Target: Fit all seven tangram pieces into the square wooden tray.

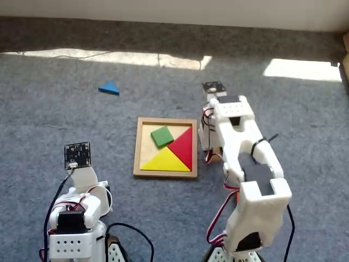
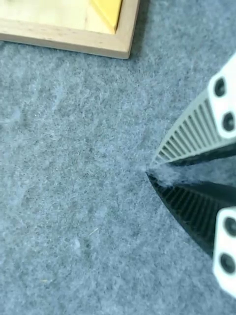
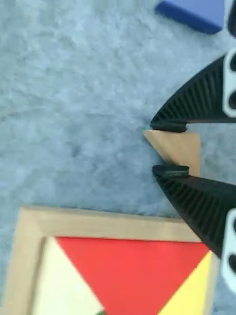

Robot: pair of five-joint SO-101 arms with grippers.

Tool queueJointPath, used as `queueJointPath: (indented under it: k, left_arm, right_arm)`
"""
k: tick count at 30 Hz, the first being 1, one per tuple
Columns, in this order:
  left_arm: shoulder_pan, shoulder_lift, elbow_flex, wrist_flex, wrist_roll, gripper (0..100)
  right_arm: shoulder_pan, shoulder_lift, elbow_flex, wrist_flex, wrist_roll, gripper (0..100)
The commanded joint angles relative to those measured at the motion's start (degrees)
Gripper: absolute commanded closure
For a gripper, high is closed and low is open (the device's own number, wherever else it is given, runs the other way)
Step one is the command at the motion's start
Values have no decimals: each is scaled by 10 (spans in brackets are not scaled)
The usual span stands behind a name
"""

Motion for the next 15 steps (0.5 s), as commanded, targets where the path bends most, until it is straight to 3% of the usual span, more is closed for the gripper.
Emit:
queueJointPath:
  k: [1, 4, 7, 15]
  left_arm:
    - [7, -9, 11, 3, -4, 995]
    - [7, -9, 11, 3, -4, 995]
    - [7, -9, 11, 3, -4, 995]
    - [7, -9, 11, 3, -4, 995]
  right_arm:
    - [-5, -99, 72, 11, 54, 879]
    - [-4, -180, 130, 11, 84, 878]
    - [-3, -256, 174, 0, 68, 873]
    - [-32, -329, 268, -114, -157, 714]
